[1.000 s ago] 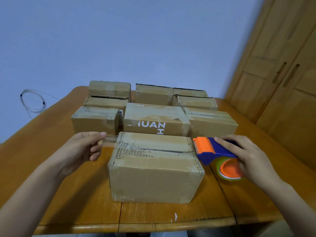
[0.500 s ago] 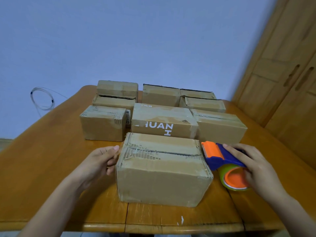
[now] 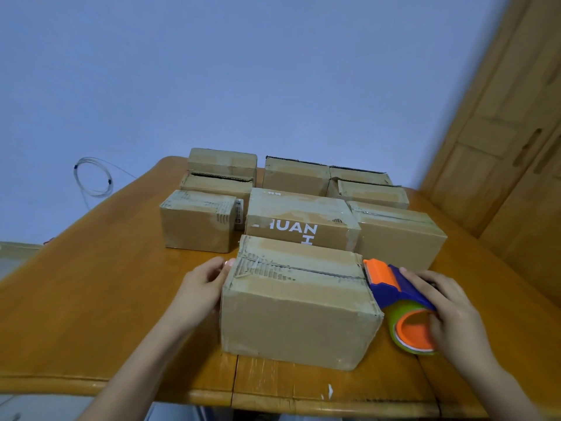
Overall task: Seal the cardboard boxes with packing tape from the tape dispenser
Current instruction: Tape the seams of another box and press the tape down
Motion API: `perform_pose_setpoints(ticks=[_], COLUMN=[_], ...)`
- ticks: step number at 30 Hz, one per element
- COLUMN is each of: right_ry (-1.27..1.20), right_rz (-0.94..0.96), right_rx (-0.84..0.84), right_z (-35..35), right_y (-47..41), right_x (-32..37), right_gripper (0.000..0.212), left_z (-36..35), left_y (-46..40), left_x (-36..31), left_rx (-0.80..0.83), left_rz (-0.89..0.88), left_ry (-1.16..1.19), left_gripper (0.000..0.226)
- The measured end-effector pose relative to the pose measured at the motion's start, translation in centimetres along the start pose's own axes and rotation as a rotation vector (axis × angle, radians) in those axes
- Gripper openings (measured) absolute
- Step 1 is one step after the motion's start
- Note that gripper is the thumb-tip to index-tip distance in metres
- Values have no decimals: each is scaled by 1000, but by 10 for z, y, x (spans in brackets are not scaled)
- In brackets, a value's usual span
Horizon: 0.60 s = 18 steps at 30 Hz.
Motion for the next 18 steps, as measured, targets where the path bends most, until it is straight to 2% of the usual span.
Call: perform_pose_setpoints(ticks=[3,8,13,18], right_ry=[20,5,1,3], right_rz=[-14,-42,-18,-33], right_rx=[3,25,-3,7], right_z=[0,3,3,1], right_y=[2,5,4,4], right_x=[2,14,34,52], right_gripper=[100,90,90,89], left_z=[3,1,23,52], left_y=[-4,-7,-9,2], left_x=[11,2,-2,-36], left_rx=[4,-9,-180,-381], left_rz=[67,30,-5,-183], left_ry=[-42,63,72,-71], left_gripper=[35,27,38,29])
Point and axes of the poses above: each hand's wrist, its own y-axis away from the middle knuckle, its own z-axis out of the back of the hand, x = y × z, the point moved 5 cm from there along -y, towards the middle knuckle, and after that the axes turned 7 degrees about y, right-handed, at the moved point
